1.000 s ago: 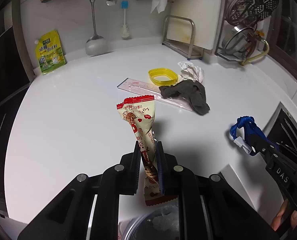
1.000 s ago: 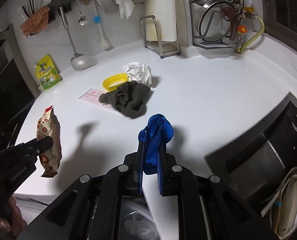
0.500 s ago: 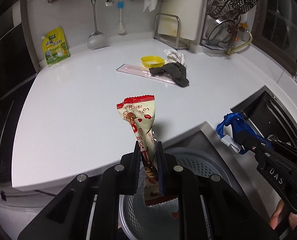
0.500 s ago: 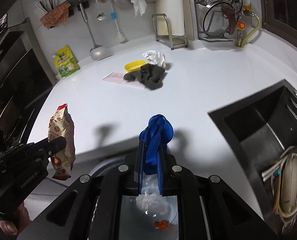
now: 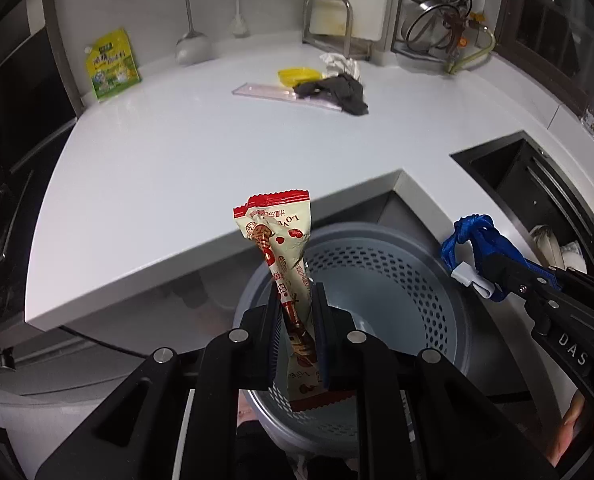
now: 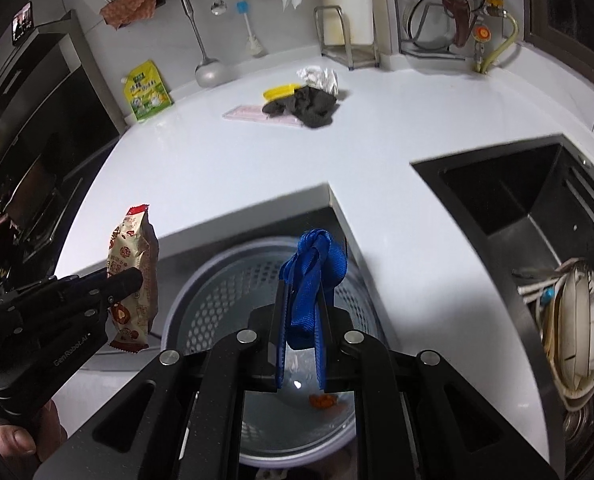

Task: Collect trash
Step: 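Carry the snack wrapper and blue ribbon over the wastebasket with both tools, then open both tools to drop the wrapper and ribbon into the wastebasket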

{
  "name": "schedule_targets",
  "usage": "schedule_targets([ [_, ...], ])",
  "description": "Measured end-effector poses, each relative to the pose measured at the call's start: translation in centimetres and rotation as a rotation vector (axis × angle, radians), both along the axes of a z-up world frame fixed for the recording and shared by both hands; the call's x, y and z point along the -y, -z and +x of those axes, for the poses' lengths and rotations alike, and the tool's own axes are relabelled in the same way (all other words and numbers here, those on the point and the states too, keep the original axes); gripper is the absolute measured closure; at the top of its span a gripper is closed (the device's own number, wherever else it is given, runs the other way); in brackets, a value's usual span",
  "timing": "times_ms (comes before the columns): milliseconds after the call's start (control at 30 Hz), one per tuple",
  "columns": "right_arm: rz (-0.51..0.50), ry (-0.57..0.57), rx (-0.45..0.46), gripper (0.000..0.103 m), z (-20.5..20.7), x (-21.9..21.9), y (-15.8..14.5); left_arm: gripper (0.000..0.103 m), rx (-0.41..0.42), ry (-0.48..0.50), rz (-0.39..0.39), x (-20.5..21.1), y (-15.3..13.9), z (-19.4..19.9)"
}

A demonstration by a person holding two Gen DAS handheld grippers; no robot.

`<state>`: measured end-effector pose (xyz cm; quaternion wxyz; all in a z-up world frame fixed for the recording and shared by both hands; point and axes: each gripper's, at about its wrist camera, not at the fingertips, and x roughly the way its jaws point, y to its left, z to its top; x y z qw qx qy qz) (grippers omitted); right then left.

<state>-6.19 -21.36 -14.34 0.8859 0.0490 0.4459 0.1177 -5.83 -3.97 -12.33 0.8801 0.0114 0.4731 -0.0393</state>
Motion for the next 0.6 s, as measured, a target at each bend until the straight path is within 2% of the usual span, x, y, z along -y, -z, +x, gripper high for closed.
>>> schedule_targets([
  [333,0.0,-0.031,-0.074,0.092,-1.3,-0.8,2.6,0.087,-0.085,0.018,-0.009,0.3,2.9,-0.8],
  [600,0.0,-0.043,-0.092,0.092,-1.9,-1.4,3.3,0.085,-0.101,0.032,-0.013,0.3,3.2,-1.2],
])
